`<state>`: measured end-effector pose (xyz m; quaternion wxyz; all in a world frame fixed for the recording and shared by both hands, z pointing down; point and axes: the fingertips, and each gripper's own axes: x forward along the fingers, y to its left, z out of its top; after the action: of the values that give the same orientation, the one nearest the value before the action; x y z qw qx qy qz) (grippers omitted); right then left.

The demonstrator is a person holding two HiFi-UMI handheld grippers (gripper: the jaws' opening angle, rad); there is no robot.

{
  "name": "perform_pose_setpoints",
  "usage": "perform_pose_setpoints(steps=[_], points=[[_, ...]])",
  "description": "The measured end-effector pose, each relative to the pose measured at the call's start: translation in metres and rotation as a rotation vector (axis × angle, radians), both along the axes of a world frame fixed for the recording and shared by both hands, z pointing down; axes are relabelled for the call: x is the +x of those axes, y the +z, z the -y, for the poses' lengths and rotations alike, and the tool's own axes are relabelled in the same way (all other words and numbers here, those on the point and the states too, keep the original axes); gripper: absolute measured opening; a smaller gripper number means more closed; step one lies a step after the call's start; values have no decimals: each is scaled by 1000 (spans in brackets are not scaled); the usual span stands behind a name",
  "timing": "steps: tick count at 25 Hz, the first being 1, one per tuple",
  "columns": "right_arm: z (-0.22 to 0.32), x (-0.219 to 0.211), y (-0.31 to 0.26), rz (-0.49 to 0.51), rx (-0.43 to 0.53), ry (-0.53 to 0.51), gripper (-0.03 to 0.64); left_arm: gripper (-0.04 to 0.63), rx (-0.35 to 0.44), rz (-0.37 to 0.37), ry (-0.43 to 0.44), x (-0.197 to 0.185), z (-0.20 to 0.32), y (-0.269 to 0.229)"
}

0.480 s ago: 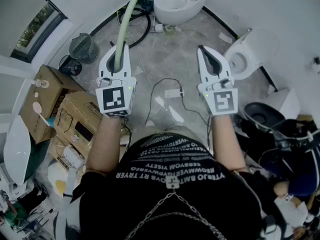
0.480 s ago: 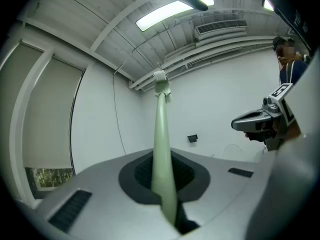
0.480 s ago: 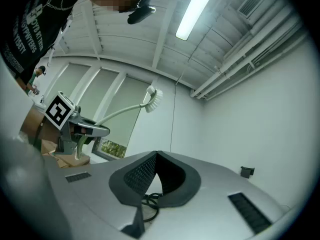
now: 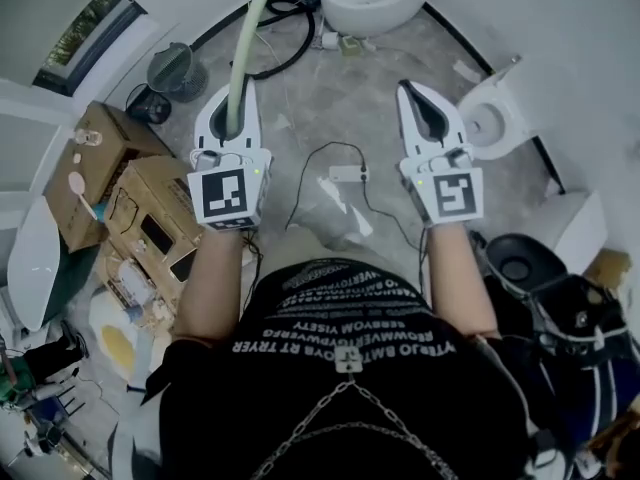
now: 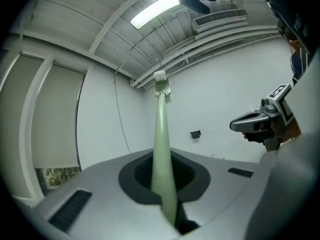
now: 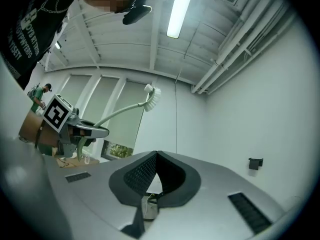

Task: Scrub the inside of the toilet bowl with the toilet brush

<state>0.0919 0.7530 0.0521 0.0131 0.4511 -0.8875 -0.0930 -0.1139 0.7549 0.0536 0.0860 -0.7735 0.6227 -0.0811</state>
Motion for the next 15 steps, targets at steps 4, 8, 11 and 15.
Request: perform_pose_setpoints(steps=[4,8,11,15], points=[[-7,-6,4,8,-9,-34,3,2,-12,12,-16,-2,-12,4],[2,-16,12,12,-12,-63,3,2,-21,42,-39,-11,-7,10],[17,-26,14,13,-18,-65,3,2,-20,34,-45,-24,6,9],[45,-43,18,7,-20,-50,3,1,-17,29,-37,-45,33,13]])
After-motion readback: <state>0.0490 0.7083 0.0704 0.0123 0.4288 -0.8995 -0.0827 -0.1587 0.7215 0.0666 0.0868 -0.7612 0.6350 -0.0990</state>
